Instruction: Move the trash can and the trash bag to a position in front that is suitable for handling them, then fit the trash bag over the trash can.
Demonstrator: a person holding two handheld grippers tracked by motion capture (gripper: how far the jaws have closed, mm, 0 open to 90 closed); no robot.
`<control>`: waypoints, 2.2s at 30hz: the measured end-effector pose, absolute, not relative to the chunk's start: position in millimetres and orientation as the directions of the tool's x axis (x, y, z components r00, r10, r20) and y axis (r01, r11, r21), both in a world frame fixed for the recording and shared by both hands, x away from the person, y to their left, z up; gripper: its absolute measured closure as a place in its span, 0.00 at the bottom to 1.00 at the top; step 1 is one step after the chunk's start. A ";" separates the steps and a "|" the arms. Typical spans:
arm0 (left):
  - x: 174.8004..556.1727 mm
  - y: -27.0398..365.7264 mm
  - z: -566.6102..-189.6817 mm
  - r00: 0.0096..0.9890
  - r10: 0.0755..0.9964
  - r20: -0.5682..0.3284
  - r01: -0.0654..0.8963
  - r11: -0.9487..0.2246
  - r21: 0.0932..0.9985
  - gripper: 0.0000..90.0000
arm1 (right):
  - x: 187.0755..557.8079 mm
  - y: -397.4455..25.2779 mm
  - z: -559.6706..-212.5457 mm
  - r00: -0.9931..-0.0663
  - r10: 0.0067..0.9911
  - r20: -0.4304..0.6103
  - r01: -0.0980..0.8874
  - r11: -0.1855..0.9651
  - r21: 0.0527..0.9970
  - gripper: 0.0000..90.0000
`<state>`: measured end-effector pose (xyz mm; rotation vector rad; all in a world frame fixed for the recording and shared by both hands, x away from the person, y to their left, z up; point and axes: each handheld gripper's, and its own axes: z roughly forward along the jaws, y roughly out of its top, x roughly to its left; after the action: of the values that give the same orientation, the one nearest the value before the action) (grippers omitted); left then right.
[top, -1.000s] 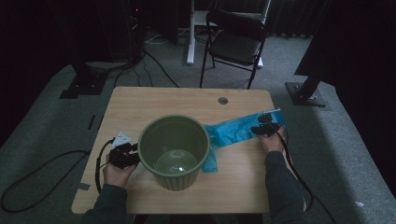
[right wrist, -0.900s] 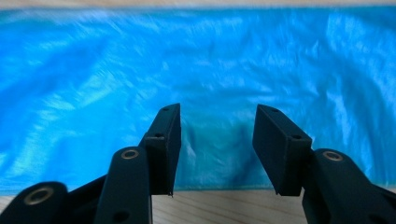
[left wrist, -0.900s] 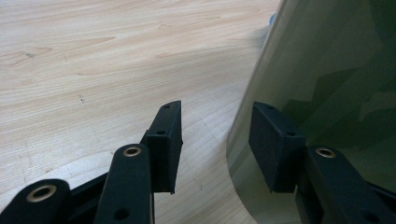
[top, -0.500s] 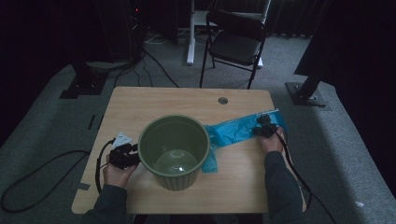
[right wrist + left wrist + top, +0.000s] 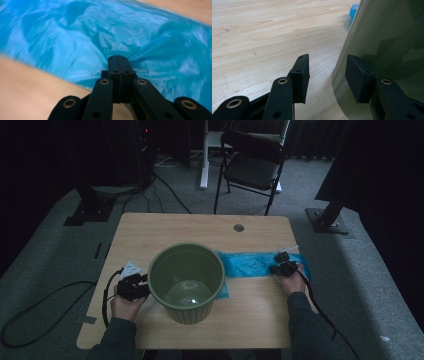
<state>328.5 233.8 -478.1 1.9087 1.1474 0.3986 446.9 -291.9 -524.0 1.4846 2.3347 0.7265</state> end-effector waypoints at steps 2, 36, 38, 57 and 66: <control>328.3 233.5 -477.9 0.527 0.837 -0.148 0.565 -0.214 0.797 0.61 | 431.2 -283.0 -523.1 -0.464 0.885 0.044 0.749 0.365 0.552 1.00; 332.7 235.5 -478.4 0.544 0.825 -0.156 0.548 -0.208 0.810 0.61 | 342.0 -201.5 -510.8 -0.770 0.633 0.083 0.526 0.555 0.645 0.59; 333.7 235.4 -478.5 0.545 0.824 -0.156 0.547 -0.209 0.810 0.61 | 341.3 -203.2 -508.7 -0.767 0.639 0.054 0.509 0.555 0.658 0.56; 333.0 236.0 -478.7 0.547 0.822 -0.159 0.550 -0.210 0.809 0.61 | 364.8 -233.2 -507.6 -0.696 0.716 0.049 0.549 0.487 0.679 0.56; 329.8 238.9 -478.8 0.542 0.825 -0.162 0.556 -0.207 0.805 0.61 | 380.6 -241.4 -515.6 -0.669 0.740 0.073 0.596 0.476 0.647 0.47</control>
<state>329.8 238.9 -478.8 1.8936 1.1274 0.3831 380.6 -241.4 -515.6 1.1525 2.5054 0.9691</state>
